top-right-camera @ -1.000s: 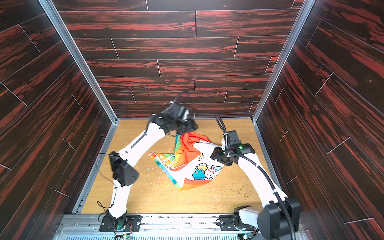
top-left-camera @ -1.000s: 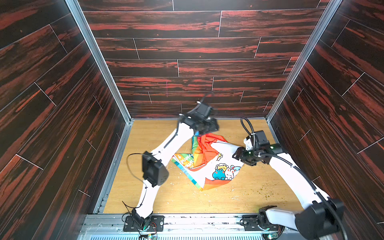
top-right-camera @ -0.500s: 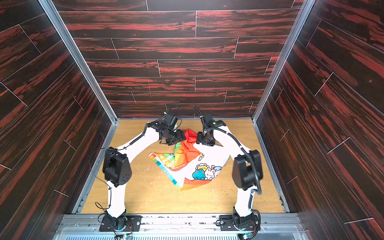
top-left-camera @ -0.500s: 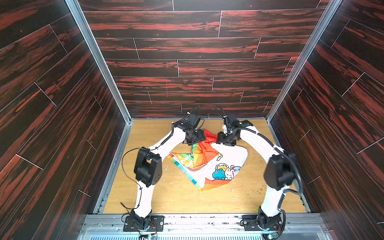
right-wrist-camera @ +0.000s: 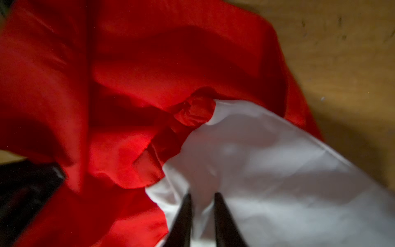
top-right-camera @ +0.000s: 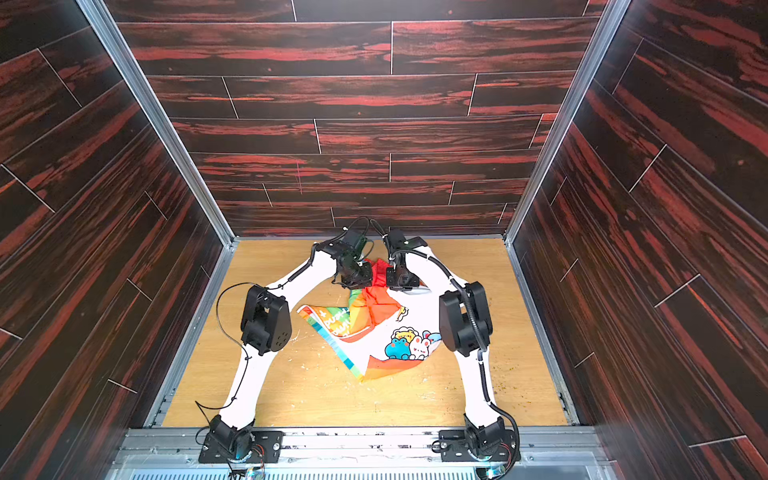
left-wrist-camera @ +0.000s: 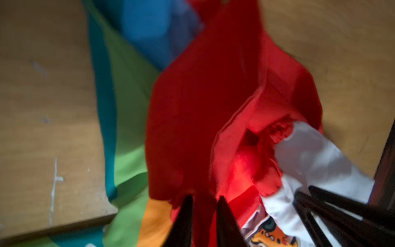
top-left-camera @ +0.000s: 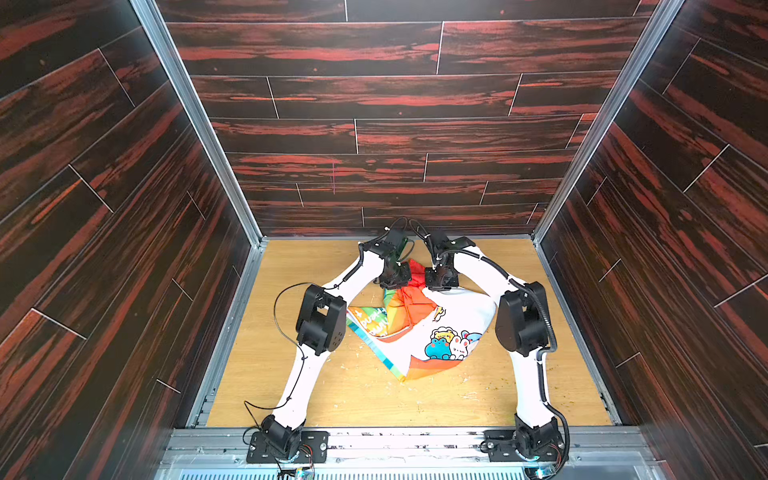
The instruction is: Zip up the jacket
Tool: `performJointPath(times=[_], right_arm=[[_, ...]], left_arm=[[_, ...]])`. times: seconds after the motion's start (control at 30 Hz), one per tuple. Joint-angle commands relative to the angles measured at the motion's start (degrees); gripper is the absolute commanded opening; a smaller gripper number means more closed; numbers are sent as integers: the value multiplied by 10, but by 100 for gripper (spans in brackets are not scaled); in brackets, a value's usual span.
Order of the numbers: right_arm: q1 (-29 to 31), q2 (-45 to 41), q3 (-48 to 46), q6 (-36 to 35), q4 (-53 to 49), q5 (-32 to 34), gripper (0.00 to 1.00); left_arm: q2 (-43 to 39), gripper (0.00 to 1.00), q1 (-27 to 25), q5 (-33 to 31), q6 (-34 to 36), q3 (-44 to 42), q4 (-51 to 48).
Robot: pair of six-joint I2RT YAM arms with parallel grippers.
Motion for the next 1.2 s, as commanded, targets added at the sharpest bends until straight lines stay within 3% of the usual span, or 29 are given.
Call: performJointPath(times=[0.0,0.03,0.27,0.6,0.83,1.0,1.17], right_arm=[[2,-7,12,1,-15,9,2],[2,-16,12,0,-15,7,0],[-1,-140,-39,18,-4,4,0],[-37,-432,-331,50,57,-31,0],[-65,-547,-514,112,33,-10,0],[-74,-576,-521,156,10,23,38],[-73,-521,-419,147,28,20,50]], left_arm=[[-6,4,13,6,3,24,-20],[-8,0,15,6,2,24,-19],[-37,0,31,-3,-3,14,-13],[-119,0,64,-34,-15,-18,9],[-162,0,74,-23,-15,-37,25],[-174,0,73,-5,-14,-65,32],[-198,0,73,-1,-16,-123,53]])
